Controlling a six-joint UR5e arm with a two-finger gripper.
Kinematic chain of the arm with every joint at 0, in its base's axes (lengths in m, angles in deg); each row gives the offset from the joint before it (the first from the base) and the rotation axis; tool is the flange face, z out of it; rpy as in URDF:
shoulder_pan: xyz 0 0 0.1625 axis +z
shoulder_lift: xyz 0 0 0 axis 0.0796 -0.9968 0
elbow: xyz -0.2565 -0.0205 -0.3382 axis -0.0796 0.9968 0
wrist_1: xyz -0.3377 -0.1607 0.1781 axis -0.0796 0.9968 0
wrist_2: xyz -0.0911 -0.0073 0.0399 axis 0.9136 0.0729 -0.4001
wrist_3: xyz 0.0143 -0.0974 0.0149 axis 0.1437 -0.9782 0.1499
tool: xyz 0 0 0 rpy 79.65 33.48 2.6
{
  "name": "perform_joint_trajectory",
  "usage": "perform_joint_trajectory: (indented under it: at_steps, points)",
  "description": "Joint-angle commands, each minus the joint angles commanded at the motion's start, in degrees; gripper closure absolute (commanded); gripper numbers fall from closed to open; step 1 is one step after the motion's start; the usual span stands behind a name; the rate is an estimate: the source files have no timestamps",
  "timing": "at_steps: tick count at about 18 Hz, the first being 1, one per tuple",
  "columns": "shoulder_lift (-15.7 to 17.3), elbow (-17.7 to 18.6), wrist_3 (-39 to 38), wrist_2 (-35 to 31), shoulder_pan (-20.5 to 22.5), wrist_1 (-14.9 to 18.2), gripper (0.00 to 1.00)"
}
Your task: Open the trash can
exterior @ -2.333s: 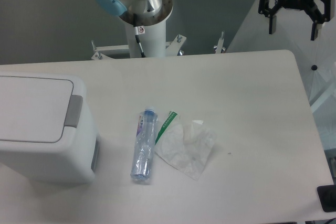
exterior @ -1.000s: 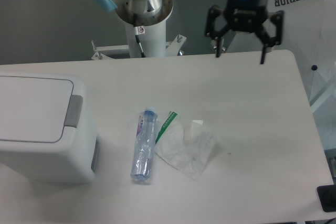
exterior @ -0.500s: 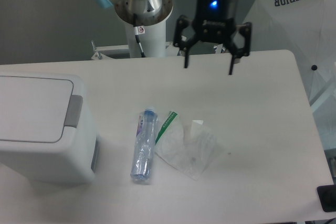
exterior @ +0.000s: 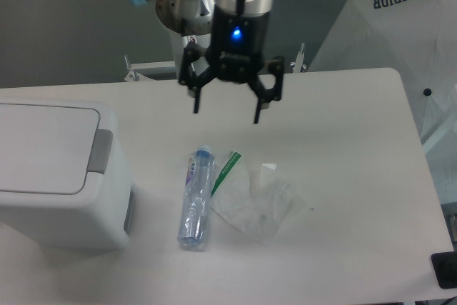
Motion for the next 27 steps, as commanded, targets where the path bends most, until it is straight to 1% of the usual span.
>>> perform_joint_trajectory:
  at_steps: [3,4,8,11,16,21,27]
  points:
    - [-1.32,-0.09,-4.14,0.00,-2.90,-2.20,0.00]
    - [-1.50,-0.09,-5.11,0.00,-3.52,-2.47,0.00]
    - [-2.55,0.00,-7.66,0.00,-5.98,-2.47,0.00]
    - [-3.26,-0.09,-9.95,0.00,-7.04,-2.82,0.00]
    - [-3.96,0.26,-11.80,0.09,-8.01,-2.91,0.00]
    - [-3.87,1.32,-11.89,0.00,-8.09,-3.00,0.00]
    - [-4.05,1.67,-11.80,0.00,-8.71,-3.26,0.00]
